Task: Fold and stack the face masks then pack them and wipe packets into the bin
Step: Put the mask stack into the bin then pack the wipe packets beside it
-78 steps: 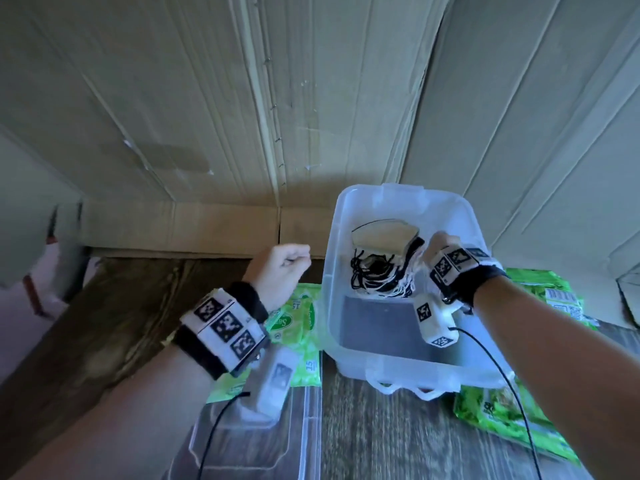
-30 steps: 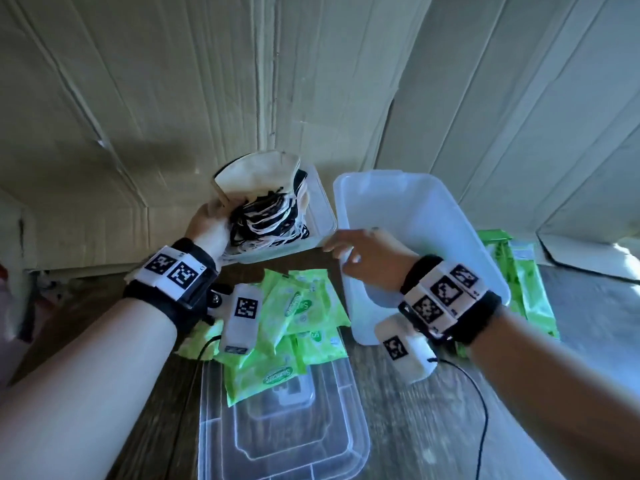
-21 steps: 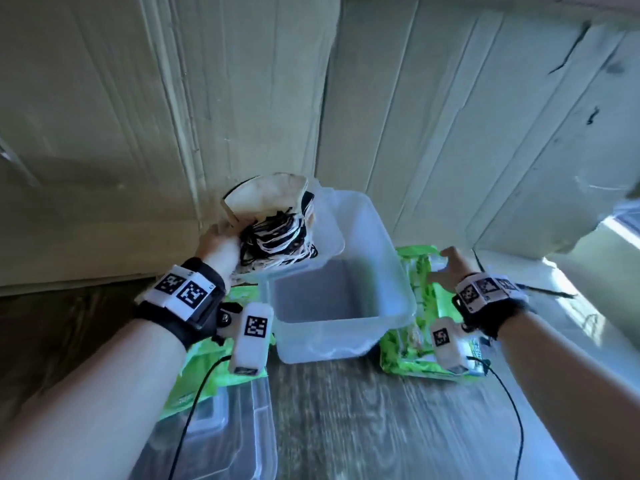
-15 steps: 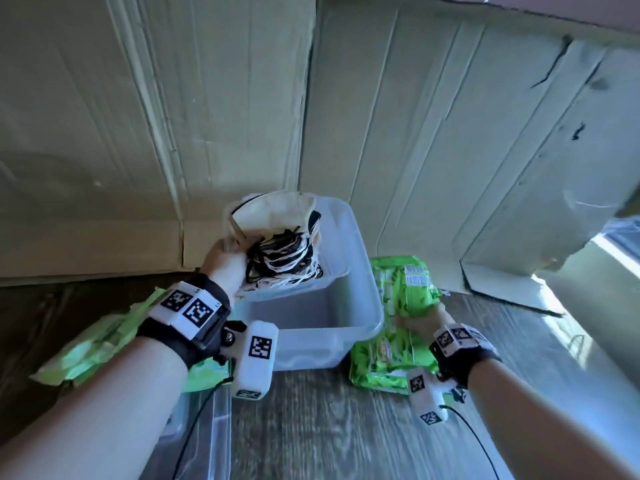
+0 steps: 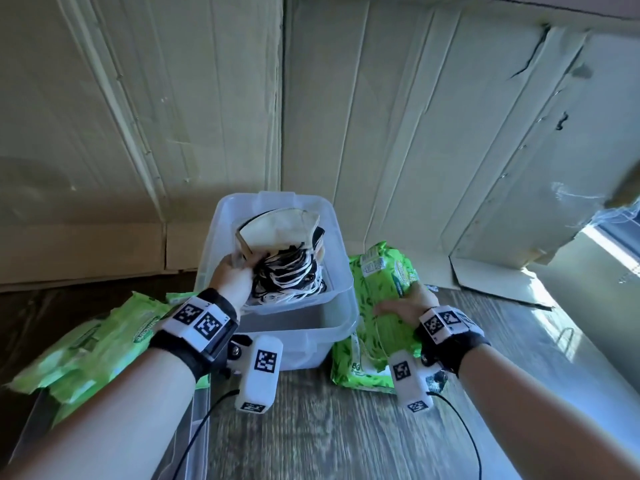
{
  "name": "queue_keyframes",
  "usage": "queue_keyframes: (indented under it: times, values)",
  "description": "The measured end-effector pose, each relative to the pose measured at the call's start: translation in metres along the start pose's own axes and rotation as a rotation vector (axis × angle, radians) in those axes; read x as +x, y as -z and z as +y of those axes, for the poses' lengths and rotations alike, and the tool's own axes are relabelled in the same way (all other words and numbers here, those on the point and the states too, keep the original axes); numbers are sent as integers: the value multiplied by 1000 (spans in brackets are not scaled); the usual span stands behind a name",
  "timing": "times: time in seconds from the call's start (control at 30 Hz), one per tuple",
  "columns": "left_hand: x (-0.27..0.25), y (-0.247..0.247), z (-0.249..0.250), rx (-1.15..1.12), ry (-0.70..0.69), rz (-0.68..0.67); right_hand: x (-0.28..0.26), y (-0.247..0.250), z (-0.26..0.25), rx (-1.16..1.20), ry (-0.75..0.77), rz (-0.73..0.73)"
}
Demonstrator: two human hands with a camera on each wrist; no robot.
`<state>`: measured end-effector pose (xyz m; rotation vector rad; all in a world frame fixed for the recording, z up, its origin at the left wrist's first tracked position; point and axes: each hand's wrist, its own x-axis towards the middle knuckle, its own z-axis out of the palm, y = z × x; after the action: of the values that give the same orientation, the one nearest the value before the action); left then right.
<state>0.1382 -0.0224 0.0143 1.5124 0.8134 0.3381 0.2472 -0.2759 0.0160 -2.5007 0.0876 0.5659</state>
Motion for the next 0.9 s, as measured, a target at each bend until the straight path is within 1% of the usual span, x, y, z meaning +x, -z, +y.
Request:
queue_keyframes:
  times: [0.1,0.2,0.23,0.27,0.37,0.4,0.5,0.57,0.7,0.8,0.9]
  values:
    - [-1,-3,0,4,-12,13,-1,17,-6,-141,197,185]
    - [-2,-3,-3,3,-16,37,0,27,-1,-315,389,410]
    - [-1,-3,-5,6,-13,35,1,24,5,-378,435,421]
    - [0,-2,-8,0,-4,33,2,17,14,-444,463,368]
    - [2,0,-17,-23,25,53,1,-12,47,-603,475,51]
    - [3,1,-20,-41,38,62,3,-17,54,-610,483,-1]
    - [6,2,-26,-92,61,71,10,-10,54,-466,463,-82]
    - [4,1,-25,-115,66,75,22,1,46,-445,429,-139]
    - [2,2,-23,-139,46,64,39,10,27,-586,393,-237]
    - [1,4,-21,-55,19,78,43,5,20,-728,391,-349]
    - [-3,4,-20,-21,9,85,44,2,20,-860,370,-319]
